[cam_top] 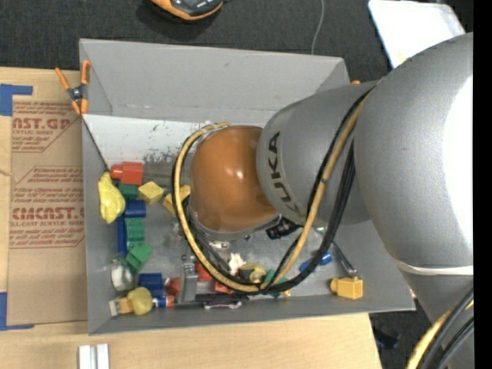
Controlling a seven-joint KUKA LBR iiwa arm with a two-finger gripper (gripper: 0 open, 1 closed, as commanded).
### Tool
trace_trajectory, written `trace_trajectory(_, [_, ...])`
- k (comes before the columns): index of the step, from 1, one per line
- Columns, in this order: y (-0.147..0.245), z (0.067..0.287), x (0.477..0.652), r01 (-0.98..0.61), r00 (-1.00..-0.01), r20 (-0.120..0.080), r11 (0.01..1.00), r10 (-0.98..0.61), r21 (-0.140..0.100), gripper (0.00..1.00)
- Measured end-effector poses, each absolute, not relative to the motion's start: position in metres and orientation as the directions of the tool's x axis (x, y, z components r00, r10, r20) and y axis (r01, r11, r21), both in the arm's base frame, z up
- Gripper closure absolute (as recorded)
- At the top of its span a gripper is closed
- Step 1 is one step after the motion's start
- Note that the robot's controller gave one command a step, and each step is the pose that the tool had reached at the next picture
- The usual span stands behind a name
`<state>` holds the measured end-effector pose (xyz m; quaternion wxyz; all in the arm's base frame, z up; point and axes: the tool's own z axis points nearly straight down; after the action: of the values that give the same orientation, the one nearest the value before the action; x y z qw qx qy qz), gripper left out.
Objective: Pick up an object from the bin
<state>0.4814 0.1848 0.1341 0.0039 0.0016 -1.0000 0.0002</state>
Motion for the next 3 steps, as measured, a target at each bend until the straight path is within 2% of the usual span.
trace_trajectory(1, [0.184, 0.138, 0.484, -0.001, -1.000, 0.001, 1.000, -0.001, 0.001, 0.00])
trace_trajectory(2, [0.222, 0.088, 0.509, 0.024, -1.000, -0.004, 1.000, 0.024, 0.005, 0.00])
trace_trajectory(3, [0.182, 0.073, 0.497, -0.007, -1.000, -0.002, 1.000, -0.007, 0.003, 0.00])
